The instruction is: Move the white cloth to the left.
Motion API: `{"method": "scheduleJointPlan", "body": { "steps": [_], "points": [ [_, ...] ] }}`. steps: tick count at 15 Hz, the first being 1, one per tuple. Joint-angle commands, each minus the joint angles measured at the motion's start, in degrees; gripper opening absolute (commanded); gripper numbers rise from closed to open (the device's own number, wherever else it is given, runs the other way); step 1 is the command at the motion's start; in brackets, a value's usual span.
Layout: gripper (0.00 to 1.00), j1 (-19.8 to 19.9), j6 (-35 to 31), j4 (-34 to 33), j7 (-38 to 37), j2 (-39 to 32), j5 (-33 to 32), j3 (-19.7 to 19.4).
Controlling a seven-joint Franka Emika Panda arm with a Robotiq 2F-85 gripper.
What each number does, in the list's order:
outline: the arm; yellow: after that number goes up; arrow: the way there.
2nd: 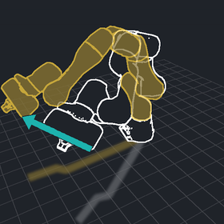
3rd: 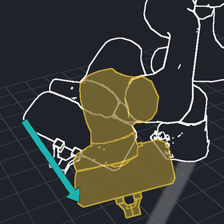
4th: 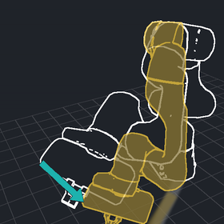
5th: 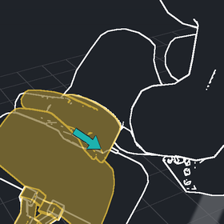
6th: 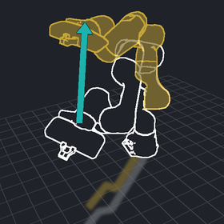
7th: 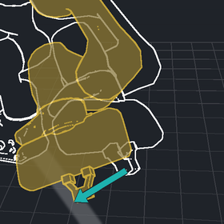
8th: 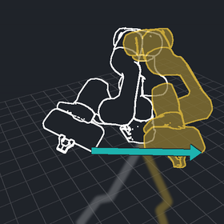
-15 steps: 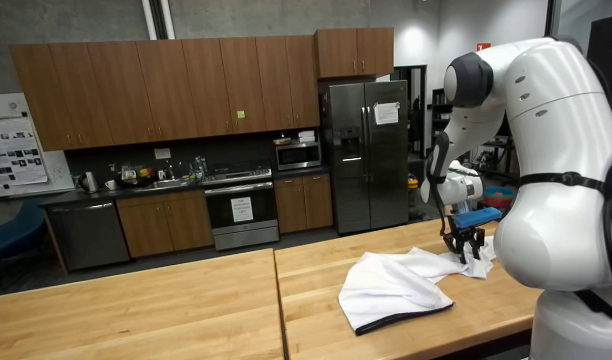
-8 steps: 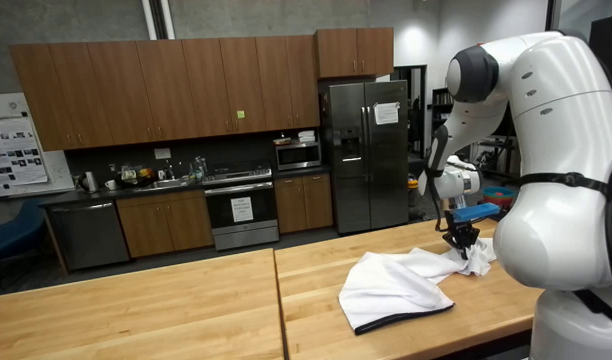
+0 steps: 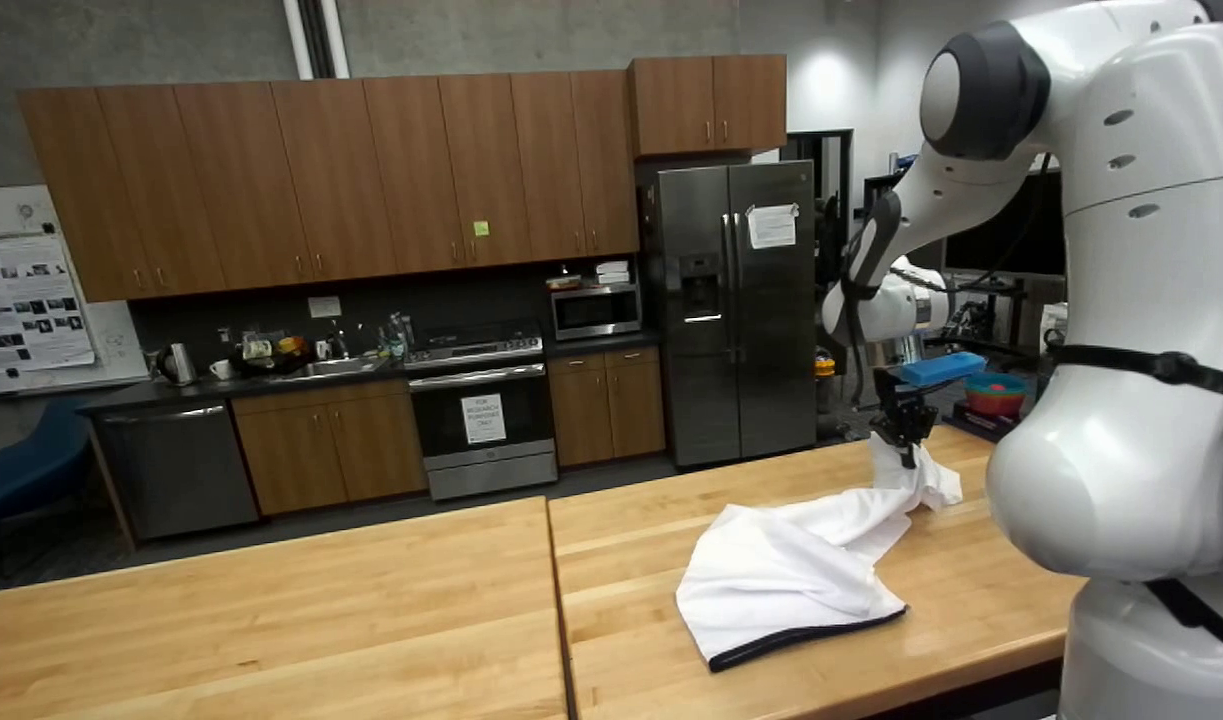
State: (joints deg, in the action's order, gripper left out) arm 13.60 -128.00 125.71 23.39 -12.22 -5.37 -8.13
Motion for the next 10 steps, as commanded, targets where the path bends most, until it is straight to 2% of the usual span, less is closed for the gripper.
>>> {"method": "scheduleJointPlan", "body": {
  "steps": [1,10],
  "points": [
    [0.01,-1.61,4.63,1.93,4.06,7.81,-0.19,1.33],
    [0.01,-10.32,10.06,3.53,5.05,20.27,-3.56,5.95]
  ]
}}
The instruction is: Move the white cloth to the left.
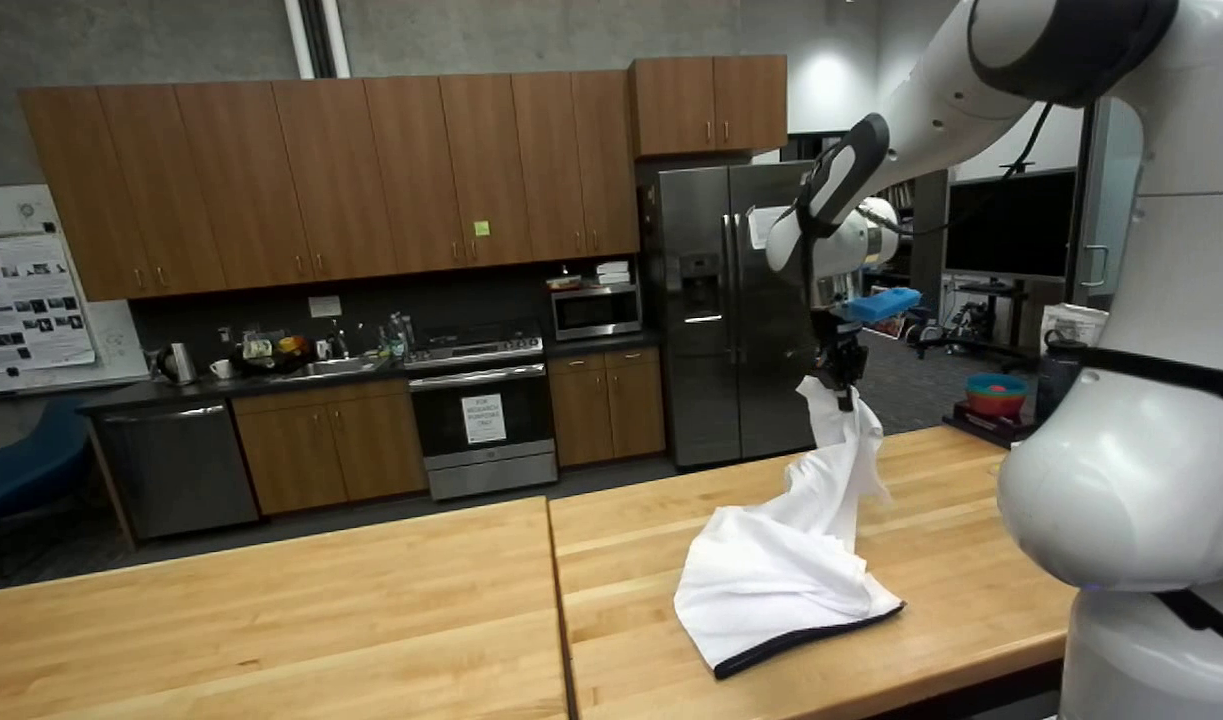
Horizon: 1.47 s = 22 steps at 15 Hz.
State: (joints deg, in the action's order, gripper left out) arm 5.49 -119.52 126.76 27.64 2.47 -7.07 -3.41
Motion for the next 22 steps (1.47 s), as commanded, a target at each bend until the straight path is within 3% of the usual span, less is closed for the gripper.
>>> {"method": "scheduleJointPlan", "body": {
  "steps": [1,7,12,22],
  "points": [
    [0.01,-3.24,2.17,2.77,0.99,6.89,-2.41,1.88],
    [0.01,-9.13,4.95,4.49,2.99,13.2,-4.33,5.44],
    [0.01,-11.32,5.23,5.54,5.37,15.13,-5.39,5.58],
    [0.01,-3.66,4.07,1.76,7.05,11.64,-4.01,-4.71]
  ]
}}
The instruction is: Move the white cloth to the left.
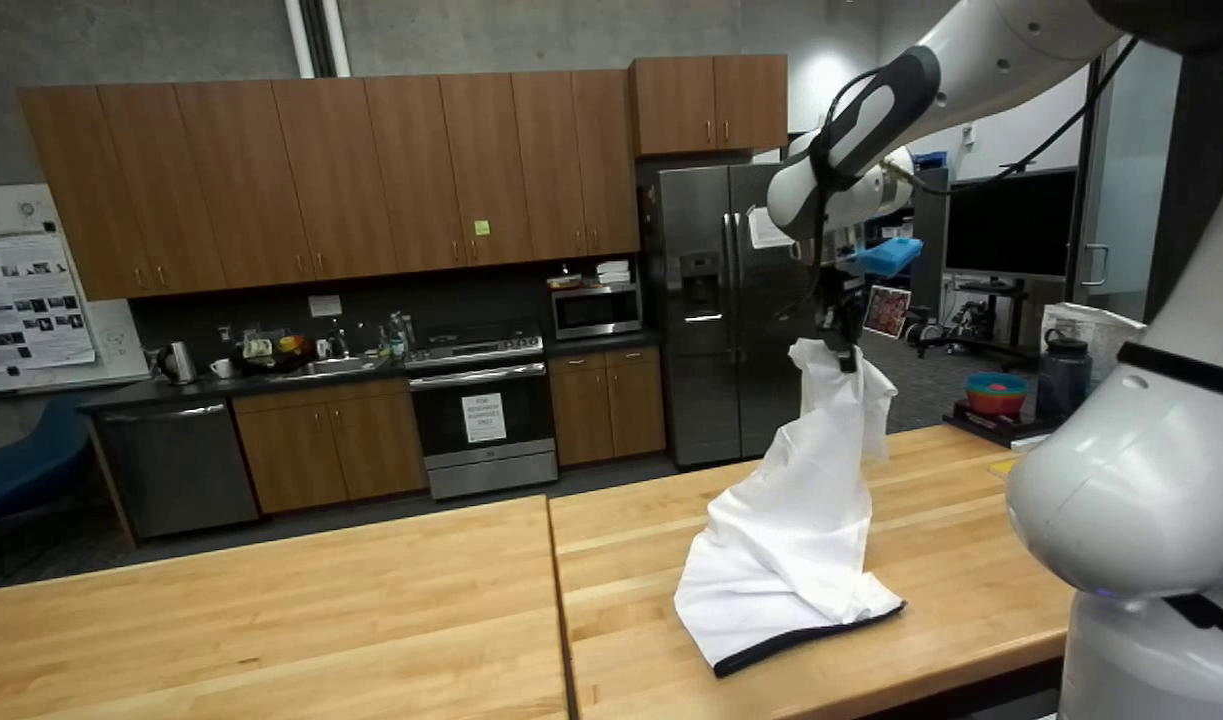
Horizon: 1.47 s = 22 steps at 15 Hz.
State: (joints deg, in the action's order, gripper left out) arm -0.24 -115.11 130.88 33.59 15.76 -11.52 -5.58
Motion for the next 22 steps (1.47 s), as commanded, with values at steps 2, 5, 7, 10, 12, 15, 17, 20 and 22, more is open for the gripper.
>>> {"method": "scheduleJointPlan", "body": {
  "steps": [2,5,7,10,12,15,17,20,22],
  "points": [
    [0.01,3.7,-1.29,-2.97,0.26,-2.97,0.58,-4.1],
    [0.01,4.95,-4.19,-0.51,-3.2,-4.01,1.17,-4.6],
    [0.01,6.11,-4.95,-0.64,-4.32,-5.57,1.42,-5.59],
    [0.01,7.69,-5.59,-0.94,-4.87,-7.91,3.33,-7.06],
    [0.01,8.69,-6.16,-0.52,-4.48,-9.35,4.97,-7.92],
    [0.01,9.37,-7.22,1.16,-4.37,-10.36,6.64,-7.98],
    [0.01,9.07,-8.24,2.41,-4.44,-11.04,7.27,-7.28],
    [0.01,7.98,-10.68,4.1,-4.59,-12.14,8.12,-5.52],
    [0.01,7.23,-13.05,4.87,-4.34,-12.69,9.77,-4.27]
  ]
}}
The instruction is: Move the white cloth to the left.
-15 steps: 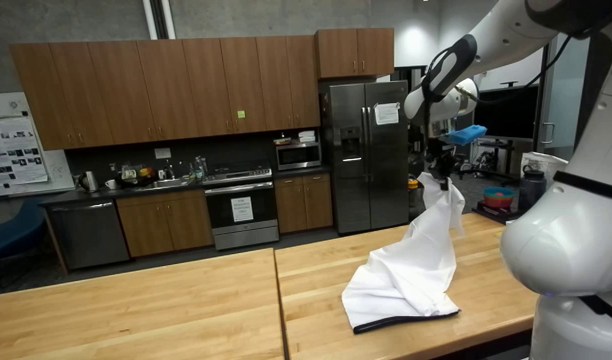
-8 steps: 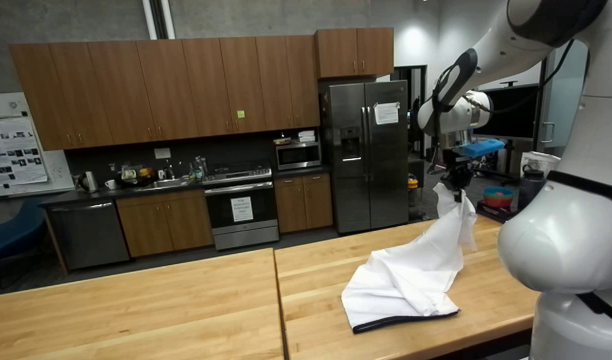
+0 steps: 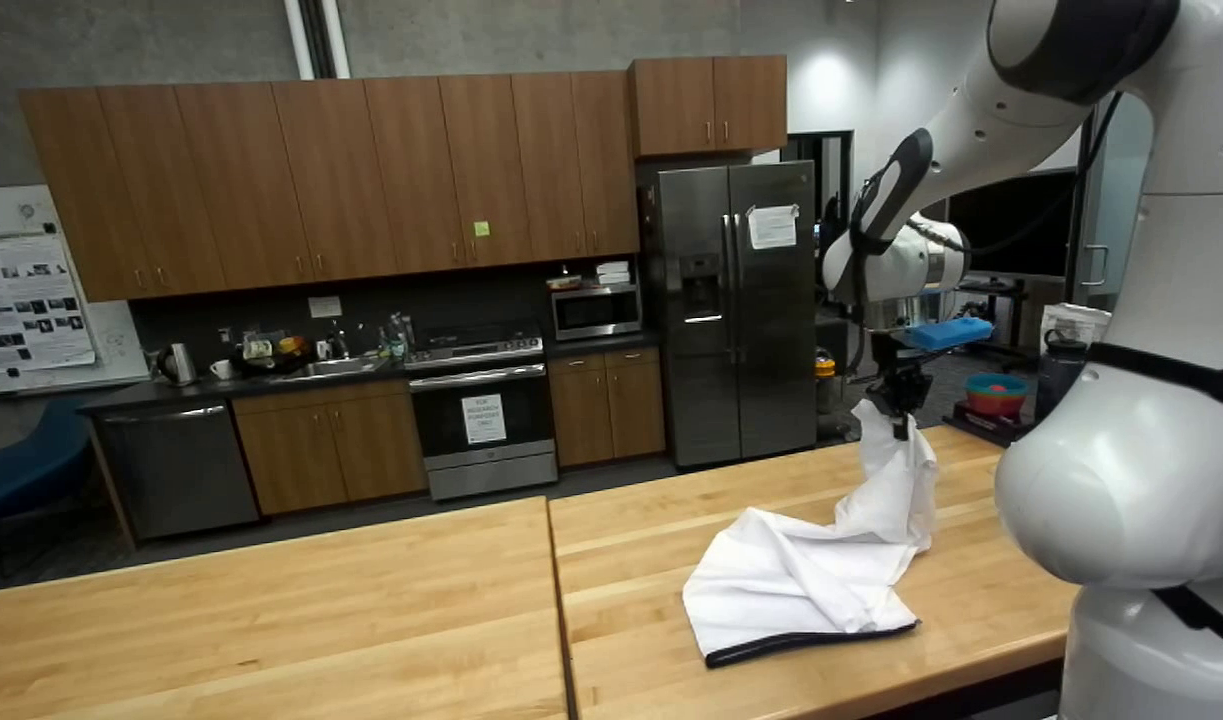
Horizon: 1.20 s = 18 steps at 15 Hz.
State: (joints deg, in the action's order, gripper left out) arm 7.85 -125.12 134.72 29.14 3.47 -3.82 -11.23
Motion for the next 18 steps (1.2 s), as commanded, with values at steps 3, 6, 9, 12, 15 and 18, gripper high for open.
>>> {"method": "scheduleJointPlan", "body": {
  "steps": [3,6,9,12,15,18],
  "points": [
    [0.01,-1.69,-5.4,1.06,0.39,-1.24,3.64,2.8],
    [0.01,-1.92,-6.3,0.73,0.55,-1.93,3.99,3.56],
    [0.01,-1.79,-6.9,0.35,0.57,-2.93,4.15,3.73],
    [0.01,-1.56,-6.78,-0.36,0.22,-4.54,4.05,3.71],
    [0.01,-1.45,-6.37,0.47,-0.04,-4.15,3.06,3.99],
    [0.05,-1.38,-6.37,0.41,-0.05,-4.75,3.02,4.07]
  ]
}}
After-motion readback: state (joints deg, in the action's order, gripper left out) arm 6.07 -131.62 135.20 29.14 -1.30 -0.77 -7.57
